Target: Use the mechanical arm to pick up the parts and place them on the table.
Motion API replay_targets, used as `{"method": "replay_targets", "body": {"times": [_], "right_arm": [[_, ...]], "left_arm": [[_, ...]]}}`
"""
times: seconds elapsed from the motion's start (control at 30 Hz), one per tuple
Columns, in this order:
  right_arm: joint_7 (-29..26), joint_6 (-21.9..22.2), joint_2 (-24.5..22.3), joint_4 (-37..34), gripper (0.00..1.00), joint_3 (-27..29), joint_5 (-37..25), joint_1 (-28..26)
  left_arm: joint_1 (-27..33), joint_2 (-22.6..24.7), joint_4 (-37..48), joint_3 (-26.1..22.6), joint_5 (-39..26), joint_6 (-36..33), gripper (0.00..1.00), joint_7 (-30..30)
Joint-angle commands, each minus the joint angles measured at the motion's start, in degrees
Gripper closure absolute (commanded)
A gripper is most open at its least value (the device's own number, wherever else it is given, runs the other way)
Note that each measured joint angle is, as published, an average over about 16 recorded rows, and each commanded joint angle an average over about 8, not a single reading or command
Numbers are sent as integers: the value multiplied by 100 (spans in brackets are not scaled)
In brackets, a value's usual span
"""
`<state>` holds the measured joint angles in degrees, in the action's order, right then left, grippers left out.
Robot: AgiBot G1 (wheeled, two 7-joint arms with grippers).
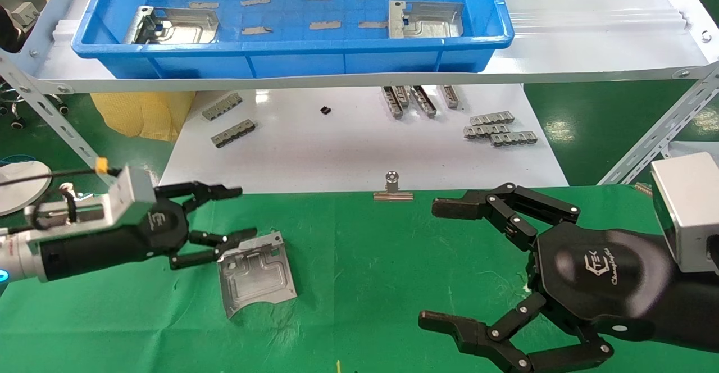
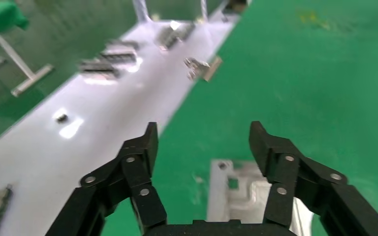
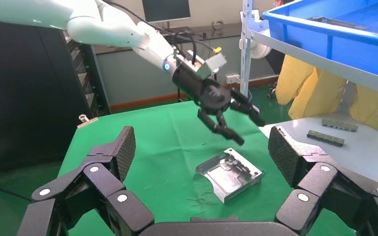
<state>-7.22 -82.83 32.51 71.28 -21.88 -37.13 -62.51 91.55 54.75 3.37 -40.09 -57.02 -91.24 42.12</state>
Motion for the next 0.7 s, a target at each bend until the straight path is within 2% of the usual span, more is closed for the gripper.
{"method": "replay_targets", "body": {"times": [0.03,0.4,0.7], "right_arm": [[0,0,0,0,0,0,0,0],[0,1,0,-1,0,0,1,1],[0,1,0,-1,0,0,1,1]], "left_arm": [[-74,-31,-16,109,128,-31,0,-255],[-107,-51,-105,128,142,-30,0,-286],[-454,-282,-1018,401,307,39,0,-884]]}}
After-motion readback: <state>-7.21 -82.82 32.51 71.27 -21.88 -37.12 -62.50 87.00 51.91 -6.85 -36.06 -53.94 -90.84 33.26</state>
